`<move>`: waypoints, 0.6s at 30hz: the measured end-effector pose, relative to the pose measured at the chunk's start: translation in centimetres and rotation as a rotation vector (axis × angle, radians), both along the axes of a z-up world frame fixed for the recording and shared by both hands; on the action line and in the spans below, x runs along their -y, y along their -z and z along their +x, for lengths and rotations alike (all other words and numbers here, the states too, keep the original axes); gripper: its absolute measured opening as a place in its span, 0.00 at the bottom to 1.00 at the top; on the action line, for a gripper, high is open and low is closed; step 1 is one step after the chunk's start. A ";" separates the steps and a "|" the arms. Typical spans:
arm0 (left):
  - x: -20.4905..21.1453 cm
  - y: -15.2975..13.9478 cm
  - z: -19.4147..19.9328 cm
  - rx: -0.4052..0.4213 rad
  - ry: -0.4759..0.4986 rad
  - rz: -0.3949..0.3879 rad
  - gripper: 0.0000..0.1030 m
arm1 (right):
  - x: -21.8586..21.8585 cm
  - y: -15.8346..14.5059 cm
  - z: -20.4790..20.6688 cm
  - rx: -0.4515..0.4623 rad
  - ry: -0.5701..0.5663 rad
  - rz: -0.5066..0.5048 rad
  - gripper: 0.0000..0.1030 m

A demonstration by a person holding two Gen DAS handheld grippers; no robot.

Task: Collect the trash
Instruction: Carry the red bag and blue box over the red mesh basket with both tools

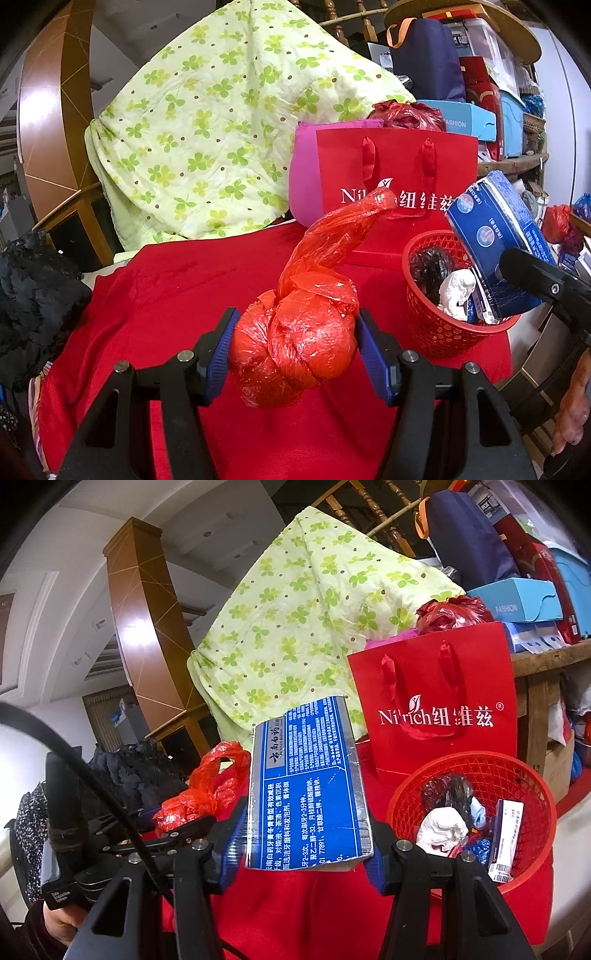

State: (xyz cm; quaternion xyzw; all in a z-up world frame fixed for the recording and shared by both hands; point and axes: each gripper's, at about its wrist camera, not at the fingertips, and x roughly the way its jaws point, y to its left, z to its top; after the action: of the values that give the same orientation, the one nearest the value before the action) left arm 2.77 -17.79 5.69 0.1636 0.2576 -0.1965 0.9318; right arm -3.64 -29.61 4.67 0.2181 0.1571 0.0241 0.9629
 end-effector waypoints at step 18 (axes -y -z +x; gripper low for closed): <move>1.8 0.9 -0.2 -0.017 0.032 0.023 0.63 | 1.6 0.9 -1.3 -0.003 0.036 0.031 0.55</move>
State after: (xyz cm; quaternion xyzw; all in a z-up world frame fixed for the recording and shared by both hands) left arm 2.55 -19.61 4.78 0.1768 0.2654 -0.2095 0.9243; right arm -4.97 -31.23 3.80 0.2360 0.1543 0.0090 0.9594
